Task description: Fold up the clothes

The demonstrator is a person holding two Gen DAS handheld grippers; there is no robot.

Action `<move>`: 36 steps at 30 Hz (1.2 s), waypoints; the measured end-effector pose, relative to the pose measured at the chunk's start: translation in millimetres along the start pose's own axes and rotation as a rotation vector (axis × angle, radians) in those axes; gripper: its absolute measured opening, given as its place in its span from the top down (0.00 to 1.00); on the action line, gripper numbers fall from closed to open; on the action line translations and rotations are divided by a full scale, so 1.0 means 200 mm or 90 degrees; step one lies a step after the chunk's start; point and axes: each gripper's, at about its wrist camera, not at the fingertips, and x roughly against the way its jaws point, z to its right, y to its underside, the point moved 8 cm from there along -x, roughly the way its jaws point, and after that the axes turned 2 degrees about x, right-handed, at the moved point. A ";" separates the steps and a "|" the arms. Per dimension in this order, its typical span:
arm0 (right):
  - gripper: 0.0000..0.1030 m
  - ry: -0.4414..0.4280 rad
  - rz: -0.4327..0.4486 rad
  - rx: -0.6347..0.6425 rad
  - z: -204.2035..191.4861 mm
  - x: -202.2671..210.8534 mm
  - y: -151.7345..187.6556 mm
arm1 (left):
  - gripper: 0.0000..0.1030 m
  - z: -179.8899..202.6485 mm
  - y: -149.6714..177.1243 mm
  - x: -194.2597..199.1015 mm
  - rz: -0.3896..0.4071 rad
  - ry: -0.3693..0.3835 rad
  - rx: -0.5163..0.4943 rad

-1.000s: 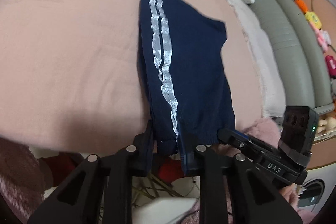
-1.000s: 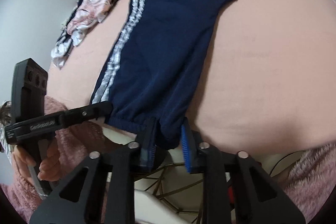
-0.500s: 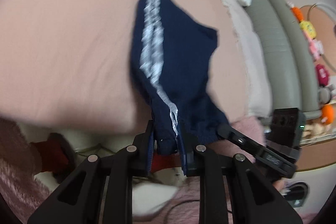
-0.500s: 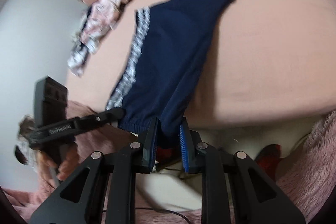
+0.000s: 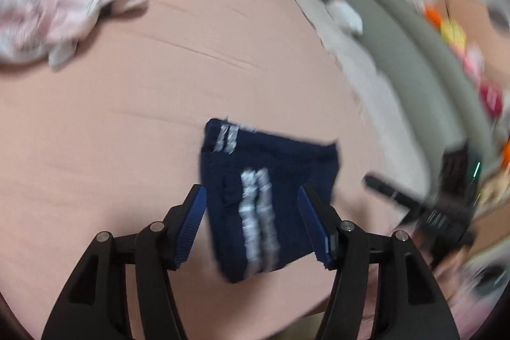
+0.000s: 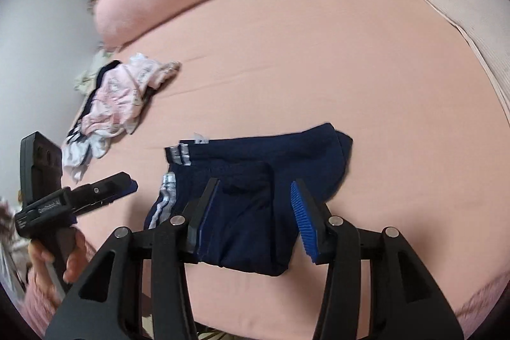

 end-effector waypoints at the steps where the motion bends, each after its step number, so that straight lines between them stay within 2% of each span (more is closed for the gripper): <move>1: 0.49 0.012 0.003 0.009 0.02 -0.01 0.00 | 0.40 0.00 0.01 -0.03 -0.006 -0.019 -0.023; 5: 0.49 0.064 -0.026 0.050 0.01 -0.15 0.05 | 0.42 0.04 0.00 -0.12 -0.005 -0.067 -0.092; 7: 0.49 0.089 -0.012 0.070 -0.02 -0.19 0.03 | 0.45 0.07 -0.01 -0.16 -0.002 -0.088 -0.123; 8: 0.49 0.101 -0.006 0.087 -0.04 -0.21 0.02 | 0.52 0.08 -0.02 -0.18 -0.001 -0.095 -0.137; 9: 0.49 0.111 -0.002 0.105 -0.06 -0.23 0.00 | 0.59 0.08 -0.02 -0.19 -0.005 -0.091 -0.140; 11: 0.48 0.118 -0.006 0.147 -0.07 -0.29 -0.01 | 0.60 0.09 -0.02 -0.20 -0.006 -0.079 -0.143; 15: 0.48 0.151 -0.028 0.207 -0.08 -0.43 -0.01 | 0.60 0.06 -0.03 -0.20 -0.006 -0.085 -0.116; 18: 0.48 0.136 -0.020 0.218 -0.08 -0.40 -0.01 | 0.60 0.03 -0.03 -0.22 -0.008 -0.056 -0.094; 20: 0.47 0.131 -0.021 0.216 -0.07 -0.40 -0.01 | 0.63 0.05 -0.02 -0.25 -0.017 -0.054 -0.111; 22: 0.40 0.124 -0.034 0.193 -0.04 -0.42 0.01 | 0.64 0.04 -0.01 -0.28 -0.024 -0.051 -0.108; 23: 0.40 0.112 -0.043 0.177 -0.02 -0.44 0.02 | 0.64 0.04 0.00 -0.29 -0.027 -0.048 -0.101; 24: 0.52 0.090 -0.052 0.167 -0.02 -0.44 0.03 | 0.69 0.03 0.00 -0.29 -0.029 -0.046 -0.095; 25: 0.69 0.065 -0.061 0.158 -0.02 -0.43 0.05 | 0.73 0.04 0.00 -0.28 -0.023 -0.048 -0.103; 26: 0.71 0.061 -0.058 0.166 -0.04 -0.42 0.05 | 0.79 0.05 0.00 -0.26 -0.018 -0.051 -0.111; 27: 0.80 0.061 -0.051 0.177 -0.05 -0.41 0.05 | 0.83 0.06 -0.01 -0.24 -0.012 -0.053 -0.120; 28: 0.85 0.055 -0.045 0.177 -0.06 -0.39 0.05 | 0.84 0.08 -0.01 -0.22 -0.005 -0.052 -0.131; 33: 0.90 0.017 -0.021 0.165 -0.10 -0.30 0.01 | 0.84 0.19 -0.06 -0.19 0.000 -0.042 -0.156; 36: 0.90 0.029 -0.010 0.170 -0.10 -0.29 0.00 | 0.84 0.20 -0.11 -0.21 0.007 -0.064 -0.167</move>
